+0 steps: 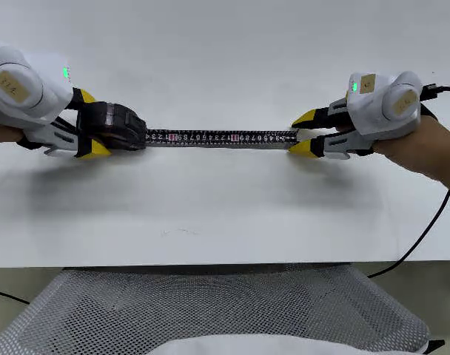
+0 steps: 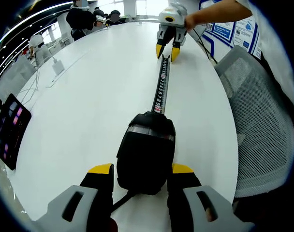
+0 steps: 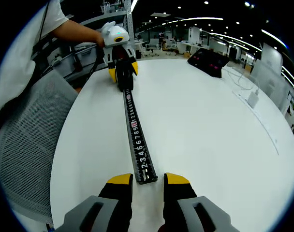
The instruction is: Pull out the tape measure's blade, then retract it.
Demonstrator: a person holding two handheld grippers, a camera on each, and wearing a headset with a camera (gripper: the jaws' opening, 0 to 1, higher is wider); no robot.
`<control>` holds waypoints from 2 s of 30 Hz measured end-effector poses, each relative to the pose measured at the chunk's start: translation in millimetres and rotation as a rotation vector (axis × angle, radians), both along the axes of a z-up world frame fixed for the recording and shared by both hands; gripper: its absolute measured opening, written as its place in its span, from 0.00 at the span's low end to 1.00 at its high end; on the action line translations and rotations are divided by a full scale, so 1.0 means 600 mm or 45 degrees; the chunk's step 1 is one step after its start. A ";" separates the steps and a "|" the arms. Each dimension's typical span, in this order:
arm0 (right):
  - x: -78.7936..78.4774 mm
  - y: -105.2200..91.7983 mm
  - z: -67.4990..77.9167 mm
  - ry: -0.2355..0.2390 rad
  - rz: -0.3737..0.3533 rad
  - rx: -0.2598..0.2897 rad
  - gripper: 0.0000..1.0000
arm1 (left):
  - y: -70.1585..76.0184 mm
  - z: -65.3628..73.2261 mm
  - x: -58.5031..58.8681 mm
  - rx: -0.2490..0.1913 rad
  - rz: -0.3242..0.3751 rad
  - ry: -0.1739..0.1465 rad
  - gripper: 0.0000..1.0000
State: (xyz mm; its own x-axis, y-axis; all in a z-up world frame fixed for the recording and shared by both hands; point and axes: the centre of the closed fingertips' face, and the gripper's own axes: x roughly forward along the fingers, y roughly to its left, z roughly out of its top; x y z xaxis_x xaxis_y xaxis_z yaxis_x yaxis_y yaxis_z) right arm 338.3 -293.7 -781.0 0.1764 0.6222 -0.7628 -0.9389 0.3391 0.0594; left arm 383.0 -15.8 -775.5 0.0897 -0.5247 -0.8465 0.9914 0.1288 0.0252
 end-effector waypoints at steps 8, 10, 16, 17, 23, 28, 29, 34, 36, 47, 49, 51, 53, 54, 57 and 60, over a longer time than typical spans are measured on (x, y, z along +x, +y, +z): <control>-0.007 0.002 0.011 0.037 -0.103 0.025 0.30 | 0.009 0.019 -0.002 -0.072 0.117 0.016 0.44; -0.010 0.005 0.017 0.048 -0.134 0.046 0.30 | 0.011 0.025 0.000 -0.096 0.156 0.004 0.46; -0.022 0.005 0.028 0.060 -0.196 0.060 0.31 | 0.024 0.038 -0.012 -0.166 0.291 0.047 0.52; -0.025 0.005 0.029 0.056 -0.196 0.060 0.32 | 0.025 0.041 -0.013 -0.179 0.309 0.047 0.53; -0.031 0.000 0.039 0.030 -0.263 0.053 0.44 | 0.039 0.058 -0.018 -0.237 0.428 0.047 0.56; -0.040 -0.005 0.047 0.012 -0.300 0.045 0.48 | 0.052 0.065 -0.028 -0.252 0.483 0.032 0.59; -0.040 -0.006 0.048 0.010 -0.310 0.048 0.49 | 0.053 0.066 -0.030 -0.253 0.491 0.025 0.60; -0.046 -0.013 0.055 -0.015 -0.369 0.056 0.55 | 0.054 0.071 -0.041 -0.280 0.545 -0.011 0.60; -0.049 -0.015 0.057 -0.022 -0.394 0.058 0.56 | 0.055 0.071 -0.048 -0.270 0.543 -0.042 0.61; -0.061 -0.022 0.079 -0.069 -0.510 0.097 0.69 | 0.070 0.084 -0.068 -0.330 0.651 -0.074 0.67; -0.066 -0.023 0.081 -0.069 -0.524 0.100 0.71 | 0.076 0.086 -0.070 -0.334 0.682 -0.081 0.69; -0.073 -0.024 0.083 -0.069 -0.532 0.099 0.72 | 0.078 0.089 -0.076 -0.344 0.698 -0.086 0.70; -0.077 -0.024 0.085 -0.067 -0.537 0.103 0.74 | 0.082 0.089 -0.080 -0.341 0.703 -0.098 0.71; -0.079 -0.025 0.086 -0.068 -0.538 0.102 0.75 | 0.084 0.089 -0.082 -0.338 0.705 -0.095 0.71; -0.082 -0.025 0.091 -0.077 -0.553 0.115 0.80 | 0.087 0.092 -0.089 -0.354 0.728 -0.095 0.73; -0.088 -0.024 0.092 -0.083 -0.560 0.125 0.80 | 0.091 0.093 -0.093 -0.362 0.746 -0.111 0.77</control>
